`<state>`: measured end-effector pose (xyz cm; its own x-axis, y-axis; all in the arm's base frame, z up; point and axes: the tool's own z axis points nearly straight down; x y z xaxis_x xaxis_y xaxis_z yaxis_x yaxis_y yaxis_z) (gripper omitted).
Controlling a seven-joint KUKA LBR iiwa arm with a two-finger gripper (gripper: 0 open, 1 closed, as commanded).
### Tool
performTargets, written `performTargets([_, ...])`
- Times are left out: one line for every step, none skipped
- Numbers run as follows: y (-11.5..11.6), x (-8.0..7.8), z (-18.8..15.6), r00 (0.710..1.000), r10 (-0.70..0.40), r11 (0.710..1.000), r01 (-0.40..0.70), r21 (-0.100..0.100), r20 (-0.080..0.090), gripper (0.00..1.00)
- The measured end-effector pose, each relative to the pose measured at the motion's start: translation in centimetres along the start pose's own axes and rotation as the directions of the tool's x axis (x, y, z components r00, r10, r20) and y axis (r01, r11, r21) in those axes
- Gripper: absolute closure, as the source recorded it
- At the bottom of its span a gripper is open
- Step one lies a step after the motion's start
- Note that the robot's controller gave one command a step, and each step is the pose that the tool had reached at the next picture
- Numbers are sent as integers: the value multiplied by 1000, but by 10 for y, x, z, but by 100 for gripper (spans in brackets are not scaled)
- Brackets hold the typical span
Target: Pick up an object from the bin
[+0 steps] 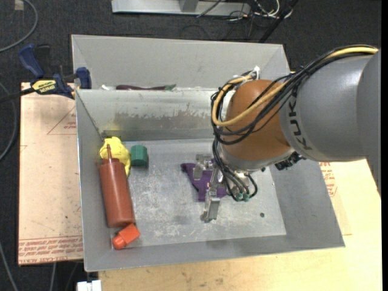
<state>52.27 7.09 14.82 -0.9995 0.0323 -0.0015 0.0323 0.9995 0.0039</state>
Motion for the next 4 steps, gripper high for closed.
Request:
performTargets([-22,-23,20,997,77,997,-77,3,0,0])
performTargets([-66,-38,57,998,-55,998,55,-1,1,100])
performTargets([-66,-38,57,999,-54,999,54,-1,1,0])
performTargets([-66,-38,57,999,-54,999,54,-1,1,0])
